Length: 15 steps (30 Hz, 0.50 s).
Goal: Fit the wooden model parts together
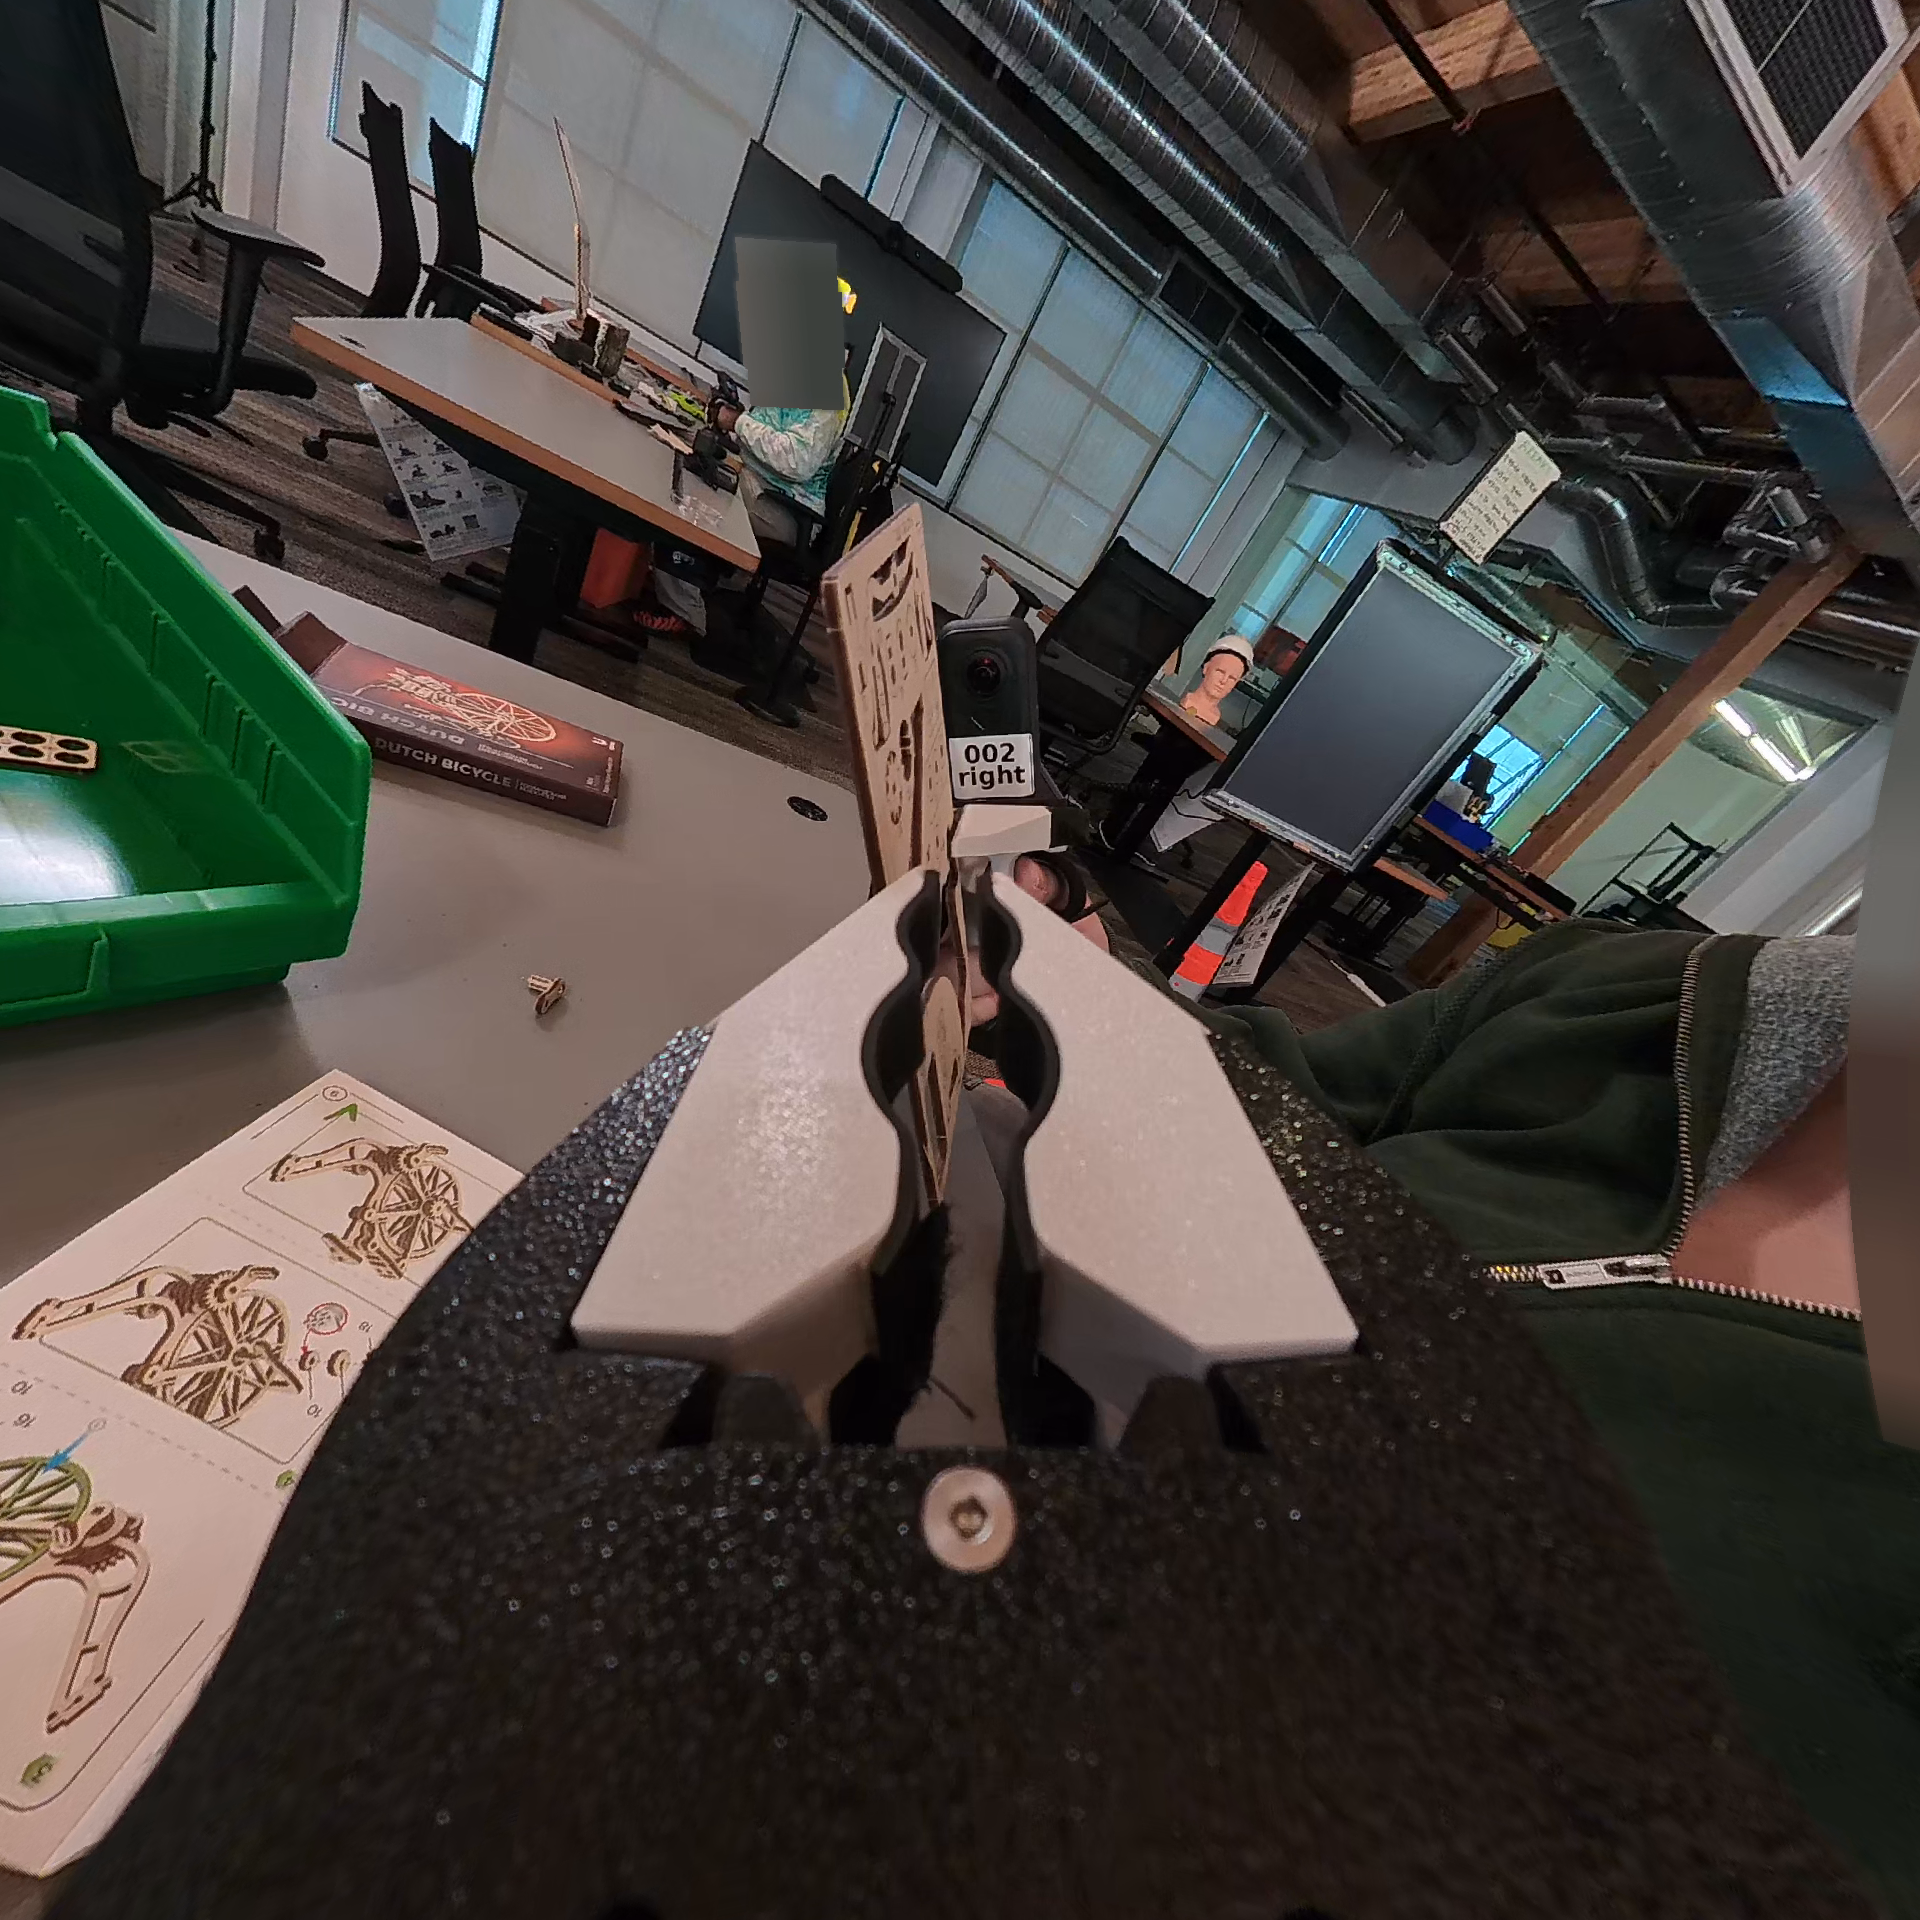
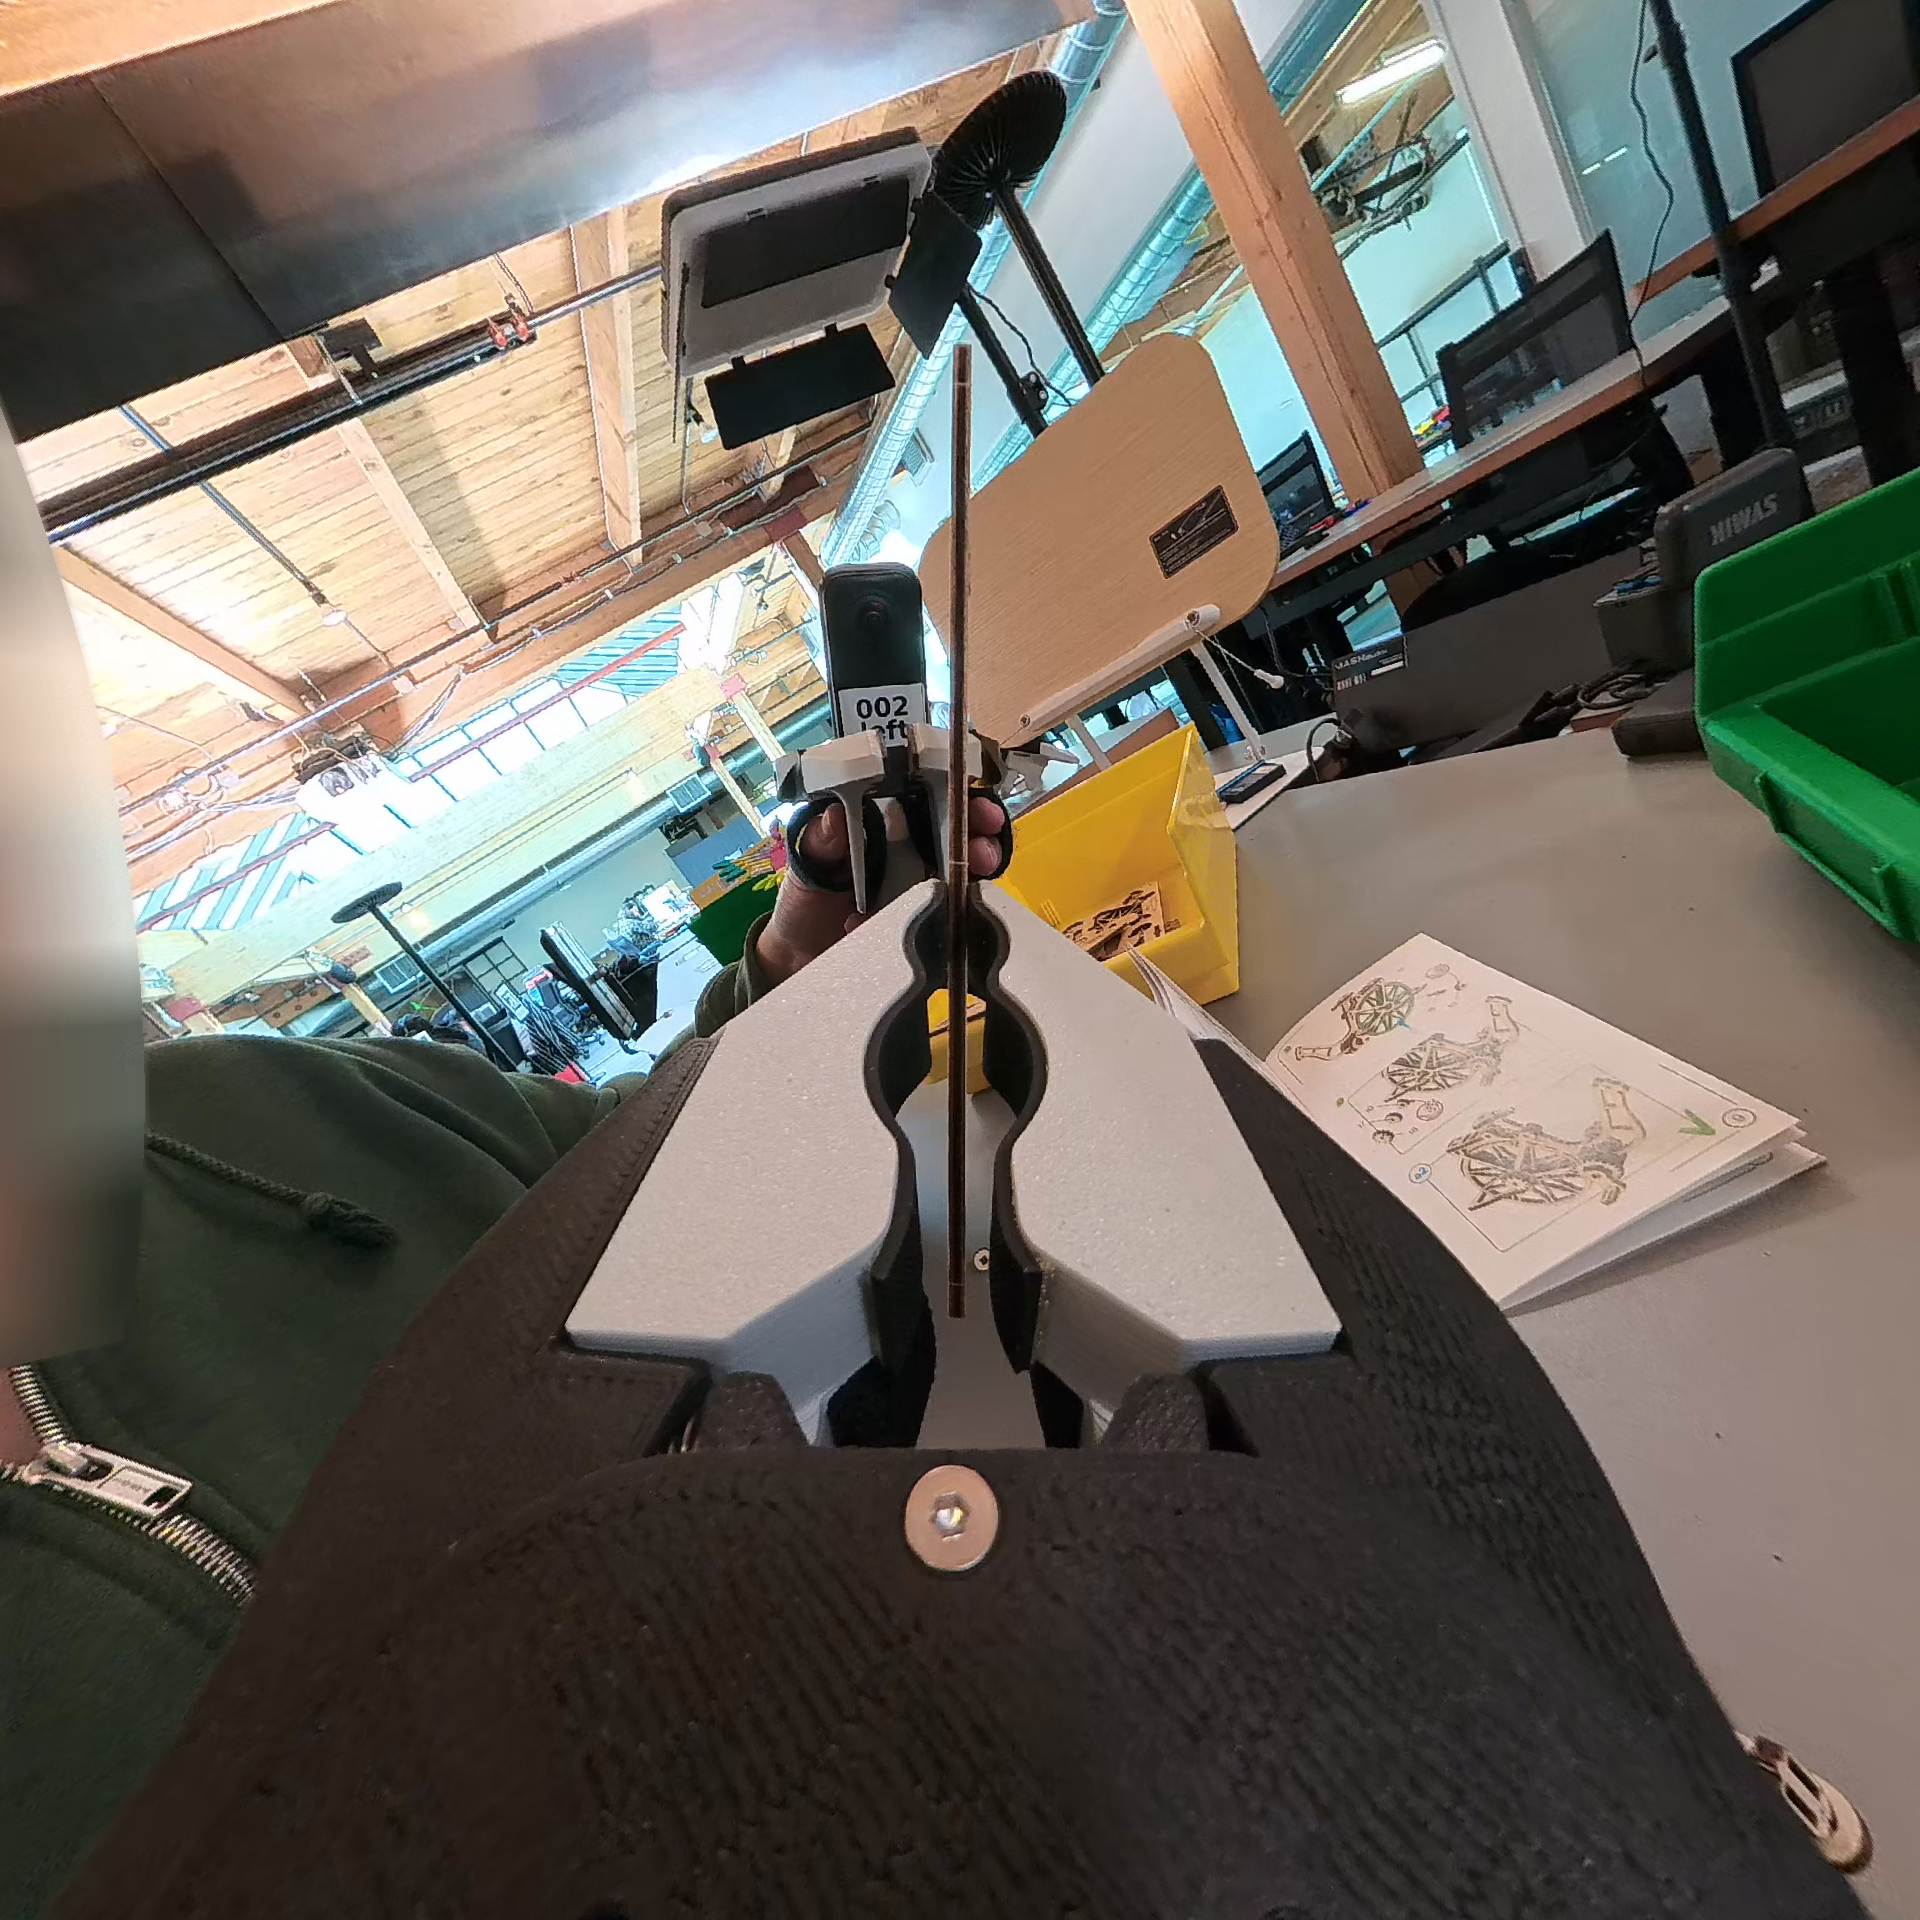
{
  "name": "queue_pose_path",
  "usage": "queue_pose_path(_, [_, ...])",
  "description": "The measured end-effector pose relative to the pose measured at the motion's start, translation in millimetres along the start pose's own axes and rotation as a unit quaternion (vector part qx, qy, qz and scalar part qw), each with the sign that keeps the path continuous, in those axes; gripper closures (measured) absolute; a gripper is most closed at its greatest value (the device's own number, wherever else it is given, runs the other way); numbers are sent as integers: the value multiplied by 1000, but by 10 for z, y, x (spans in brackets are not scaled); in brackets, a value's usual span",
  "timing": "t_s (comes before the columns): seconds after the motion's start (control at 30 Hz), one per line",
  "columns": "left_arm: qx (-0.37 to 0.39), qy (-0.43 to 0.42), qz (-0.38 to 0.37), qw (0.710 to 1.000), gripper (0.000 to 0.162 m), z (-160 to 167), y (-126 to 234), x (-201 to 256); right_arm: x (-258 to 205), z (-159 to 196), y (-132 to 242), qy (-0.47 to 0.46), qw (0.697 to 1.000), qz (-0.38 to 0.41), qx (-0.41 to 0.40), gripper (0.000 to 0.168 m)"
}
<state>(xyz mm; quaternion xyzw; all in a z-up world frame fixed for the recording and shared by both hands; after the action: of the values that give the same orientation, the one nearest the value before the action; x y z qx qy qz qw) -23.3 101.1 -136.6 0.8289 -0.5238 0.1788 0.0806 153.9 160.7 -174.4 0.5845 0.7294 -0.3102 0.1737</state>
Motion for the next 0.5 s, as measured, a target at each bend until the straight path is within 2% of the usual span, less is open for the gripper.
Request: queue_pose_path(0.5, [2, -1, 0, 1000, 158, -7, 8, 13, -9, -12, -7, -1, 1000, 0, -2, 168])
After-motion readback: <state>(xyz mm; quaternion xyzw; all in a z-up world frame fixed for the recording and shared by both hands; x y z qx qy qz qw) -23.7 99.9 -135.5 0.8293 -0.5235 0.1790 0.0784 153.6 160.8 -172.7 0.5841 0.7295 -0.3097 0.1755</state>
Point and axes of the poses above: each gripper's, where its closed fingertips meet, y back along the fingers, z out of its underside, x = y × z across the jaws, the point moved 6 cm from there along y, back along the fingers, and after that the axes turned 6 degrees about -y, right-handed, at the moved point
